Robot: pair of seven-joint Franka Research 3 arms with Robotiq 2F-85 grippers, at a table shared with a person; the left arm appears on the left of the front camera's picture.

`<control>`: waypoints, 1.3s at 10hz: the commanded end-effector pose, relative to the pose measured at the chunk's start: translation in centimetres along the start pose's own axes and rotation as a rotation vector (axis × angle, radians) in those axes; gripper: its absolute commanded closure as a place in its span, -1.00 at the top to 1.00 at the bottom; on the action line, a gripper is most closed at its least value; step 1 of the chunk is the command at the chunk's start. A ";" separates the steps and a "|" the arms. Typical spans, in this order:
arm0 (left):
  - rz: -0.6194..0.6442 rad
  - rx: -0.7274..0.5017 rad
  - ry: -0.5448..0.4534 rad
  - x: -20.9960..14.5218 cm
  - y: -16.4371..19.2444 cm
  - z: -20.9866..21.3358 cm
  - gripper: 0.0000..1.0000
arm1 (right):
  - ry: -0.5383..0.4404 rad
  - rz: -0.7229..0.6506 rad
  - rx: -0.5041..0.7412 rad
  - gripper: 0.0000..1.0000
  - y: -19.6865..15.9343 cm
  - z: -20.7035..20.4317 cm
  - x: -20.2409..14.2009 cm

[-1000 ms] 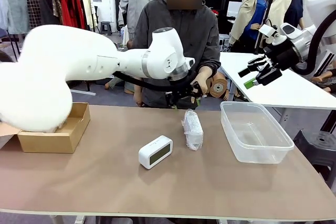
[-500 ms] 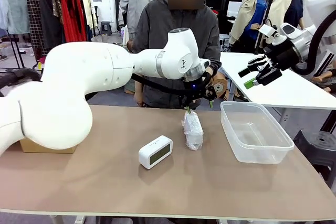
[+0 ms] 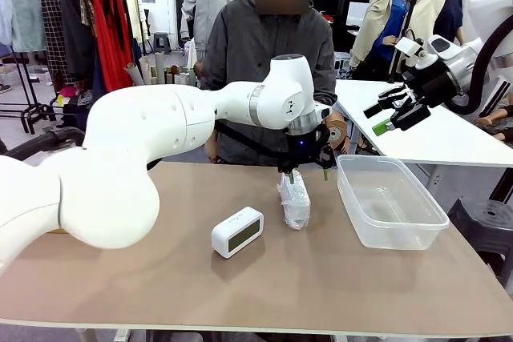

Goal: Separate and place wrapped and unwrapped clocks.
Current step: Pick up the Digital clock indicated by the person.

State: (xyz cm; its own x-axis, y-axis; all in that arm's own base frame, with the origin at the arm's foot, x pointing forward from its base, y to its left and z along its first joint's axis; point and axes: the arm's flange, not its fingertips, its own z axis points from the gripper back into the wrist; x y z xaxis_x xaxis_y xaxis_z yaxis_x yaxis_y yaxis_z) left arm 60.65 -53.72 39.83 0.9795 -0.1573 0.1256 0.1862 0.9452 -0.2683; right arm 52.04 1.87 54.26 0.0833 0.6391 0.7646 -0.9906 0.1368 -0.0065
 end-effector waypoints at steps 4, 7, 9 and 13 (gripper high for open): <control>-0.043 0.112 -0.015 2.6 -1.3 0.1 1.00 | 0.000 0.002 -0.004 1.00 0.1 0.1 0.1; -0.015 0.129 0.004 2.6 -0.7 -0.9 1.00 | 0.000 0.002 -0.004 1.00 0.1 0.1 0.1; 0.003 0.142 0.012 2.7 -0.3 -1.5 1.00 | 0.000 0.002 -0.004 1.00 0.1 0.1 0.1; 0.027 0.158 0.044 2.9 0.4 -3.2 1.00 | 0.000 0.002 -0.004 1.00 0.1 0.1 0.1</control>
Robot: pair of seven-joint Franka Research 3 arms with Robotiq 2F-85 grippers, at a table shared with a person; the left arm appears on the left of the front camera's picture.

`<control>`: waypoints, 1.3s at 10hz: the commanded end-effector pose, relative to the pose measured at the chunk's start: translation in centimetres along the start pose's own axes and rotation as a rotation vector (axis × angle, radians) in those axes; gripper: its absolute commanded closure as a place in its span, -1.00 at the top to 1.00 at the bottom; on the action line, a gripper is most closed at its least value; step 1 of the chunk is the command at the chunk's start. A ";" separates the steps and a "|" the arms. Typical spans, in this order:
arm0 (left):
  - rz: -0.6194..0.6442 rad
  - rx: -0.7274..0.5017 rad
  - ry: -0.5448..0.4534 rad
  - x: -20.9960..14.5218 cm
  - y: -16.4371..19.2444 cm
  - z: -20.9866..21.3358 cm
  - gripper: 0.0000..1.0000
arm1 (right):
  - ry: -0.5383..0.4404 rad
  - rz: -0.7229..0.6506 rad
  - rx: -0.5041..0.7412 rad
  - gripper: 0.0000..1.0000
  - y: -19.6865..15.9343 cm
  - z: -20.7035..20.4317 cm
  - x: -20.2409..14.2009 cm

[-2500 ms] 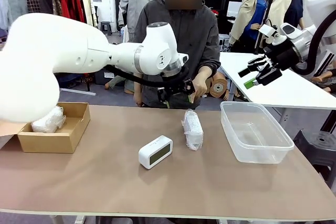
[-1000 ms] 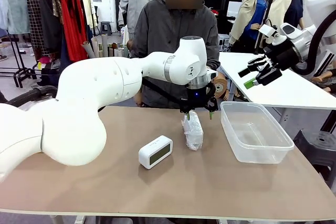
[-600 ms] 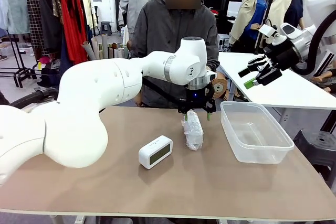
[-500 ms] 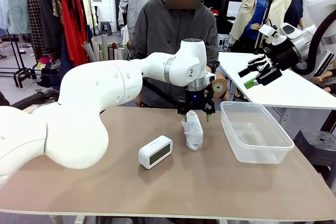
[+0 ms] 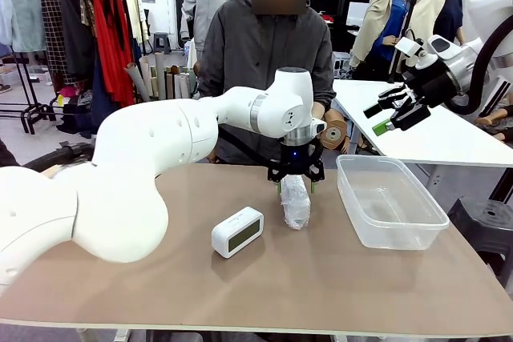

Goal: Separate and place wrapped and unwrapped clocks.
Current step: Pick up the Digital clock indicated by the person.

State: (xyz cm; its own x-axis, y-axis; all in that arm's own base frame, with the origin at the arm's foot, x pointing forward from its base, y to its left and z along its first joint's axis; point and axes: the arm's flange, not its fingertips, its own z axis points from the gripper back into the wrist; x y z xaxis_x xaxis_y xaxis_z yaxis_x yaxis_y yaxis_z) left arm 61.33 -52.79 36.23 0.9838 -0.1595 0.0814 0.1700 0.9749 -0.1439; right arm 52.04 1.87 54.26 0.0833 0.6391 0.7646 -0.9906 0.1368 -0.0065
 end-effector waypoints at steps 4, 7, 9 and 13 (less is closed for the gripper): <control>-0.003 0.012 0.004 2.6 -1.3 -1.0 1.00 | 0.000 0.002 -0.004 1.00 0.1 0.1 0.1; -0.058 0.088 0.008 2.3 -0.9 -1.6 0.60 | 0.000 0.002 -0.004 1.00 0.1 0.1 0.1; -0.047 0.074 0.009 2.4 -0.7 -1.7 -0.20 | 0.000 0.002 -0.004 1.00 0.1 0.1 0.1; -0.016 0.093 0.003 2.6 1.6 0.2 -1.00 | 0.000 0.002 -0.004 1.00 0.1 0.1 0.1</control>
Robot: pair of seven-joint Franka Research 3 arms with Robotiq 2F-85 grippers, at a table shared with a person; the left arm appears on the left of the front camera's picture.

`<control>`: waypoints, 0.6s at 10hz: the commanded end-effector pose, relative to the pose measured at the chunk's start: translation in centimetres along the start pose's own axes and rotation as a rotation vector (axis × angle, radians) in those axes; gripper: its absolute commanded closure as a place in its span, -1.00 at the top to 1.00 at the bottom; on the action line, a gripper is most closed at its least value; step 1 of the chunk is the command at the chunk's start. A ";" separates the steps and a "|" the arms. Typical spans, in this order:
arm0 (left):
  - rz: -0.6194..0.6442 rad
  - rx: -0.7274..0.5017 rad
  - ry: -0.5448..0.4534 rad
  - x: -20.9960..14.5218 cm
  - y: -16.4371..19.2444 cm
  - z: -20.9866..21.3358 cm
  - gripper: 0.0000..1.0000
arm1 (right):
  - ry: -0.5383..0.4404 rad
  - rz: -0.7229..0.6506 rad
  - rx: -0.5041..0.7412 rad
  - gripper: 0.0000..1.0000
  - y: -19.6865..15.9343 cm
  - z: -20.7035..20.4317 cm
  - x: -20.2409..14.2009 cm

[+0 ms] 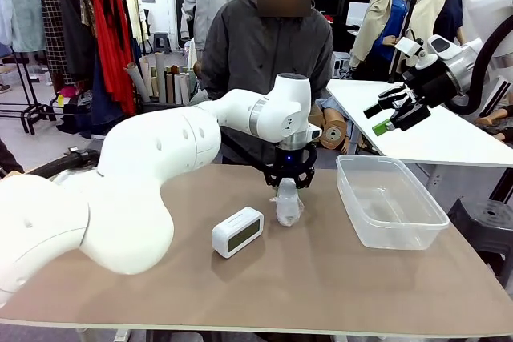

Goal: Separate and place wrapped and unwrapped clocks.
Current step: Pick up the Digital clock indicated by the person.

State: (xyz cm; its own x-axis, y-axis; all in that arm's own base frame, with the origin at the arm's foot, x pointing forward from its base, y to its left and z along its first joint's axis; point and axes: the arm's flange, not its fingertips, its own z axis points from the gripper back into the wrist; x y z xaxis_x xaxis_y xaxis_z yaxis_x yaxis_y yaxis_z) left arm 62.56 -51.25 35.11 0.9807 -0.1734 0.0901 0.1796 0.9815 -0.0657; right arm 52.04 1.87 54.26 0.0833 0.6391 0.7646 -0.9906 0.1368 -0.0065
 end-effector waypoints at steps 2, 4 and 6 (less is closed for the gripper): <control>0.001 0.010 0.050 2.0 1.6 3.5 -1.00 | 0.000 0.002 -0.004 1.00 0.1 0.1 0.1; -0.029 0.036 0.078 2.3 4.1 7.6 -1.00 | 0.000 0.002 -0.004 1.00 0.1 0.1 0.1; -0.049 0.030 0.094 2.8 6.5 12.0 -1.00 | 0.000 0.002 -0.004 1.00 0.1 0.1 0.1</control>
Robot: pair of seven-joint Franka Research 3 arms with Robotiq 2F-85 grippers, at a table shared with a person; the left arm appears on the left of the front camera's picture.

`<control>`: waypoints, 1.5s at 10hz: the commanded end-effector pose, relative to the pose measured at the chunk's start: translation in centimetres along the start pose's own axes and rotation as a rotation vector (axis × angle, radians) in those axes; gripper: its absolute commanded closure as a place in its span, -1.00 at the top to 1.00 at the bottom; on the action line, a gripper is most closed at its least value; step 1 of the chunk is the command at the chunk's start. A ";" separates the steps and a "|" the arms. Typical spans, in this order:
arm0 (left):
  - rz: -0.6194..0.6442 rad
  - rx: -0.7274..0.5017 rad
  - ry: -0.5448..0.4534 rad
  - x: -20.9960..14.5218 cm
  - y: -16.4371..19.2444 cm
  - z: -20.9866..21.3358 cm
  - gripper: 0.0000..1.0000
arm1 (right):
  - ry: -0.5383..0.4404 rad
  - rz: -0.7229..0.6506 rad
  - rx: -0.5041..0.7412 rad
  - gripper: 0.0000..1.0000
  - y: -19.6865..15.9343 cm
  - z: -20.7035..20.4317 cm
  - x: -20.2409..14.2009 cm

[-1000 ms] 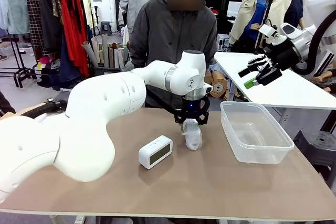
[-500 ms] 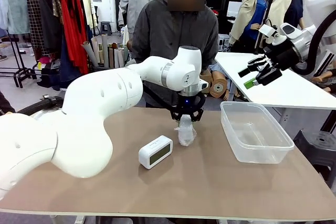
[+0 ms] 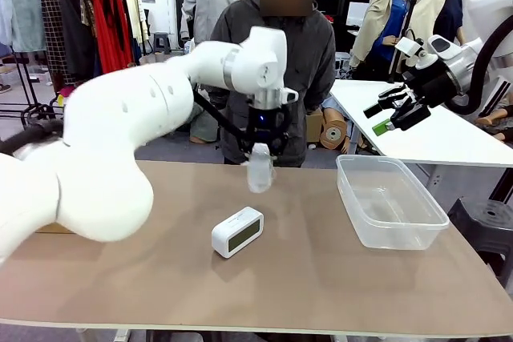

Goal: Separate and place wrapped and unwrapped clocks.
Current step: Pick up the Digital clock indicated by the person.

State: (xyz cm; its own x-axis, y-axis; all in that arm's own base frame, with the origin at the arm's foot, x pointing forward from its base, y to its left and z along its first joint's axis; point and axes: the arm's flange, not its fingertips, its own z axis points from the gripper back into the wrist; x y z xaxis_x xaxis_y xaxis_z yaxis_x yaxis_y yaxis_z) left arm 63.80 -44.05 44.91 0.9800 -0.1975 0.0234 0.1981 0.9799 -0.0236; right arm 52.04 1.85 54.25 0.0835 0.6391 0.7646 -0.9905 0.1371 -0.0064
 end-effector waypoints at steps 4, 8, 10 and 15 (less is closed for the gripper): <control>-0.073 -0.050 0.023 2.7 2.8 7.5 -1.00 | 0.000 0.002 -0.003 1.00 0.1 0.0 0.1; -0.067 0.008 -0.008 4.4 4.4 14.8 -1.00 | 0.000 0.002 -0.003 1.00 0.1 0.0 0.1; -0.076 0.034 -0.011 5.0 4.7 18.3 -1.00 | 0.000 0.002 -0.003 1.00 0.1 0.0 0.1; -0.060 0.057 -0.147 4.5 4.3 25.7 -1.00 | 0.000 0.002 -0.003 1.00 0.1 0.0 0.1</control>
State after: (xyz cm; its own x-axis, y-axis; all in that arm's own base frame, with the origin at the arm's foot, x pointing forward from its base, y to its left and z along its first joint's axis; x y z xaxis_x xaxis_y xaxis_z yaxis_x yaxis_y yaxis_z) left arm 60.36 -35.27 64.22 0.9572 -0.2442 0.1557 0.2475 0.9689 -0.0022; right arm 52.05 1.85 54.25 0.0837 0.6391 0.7646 -0.9905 0.1372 -0.0063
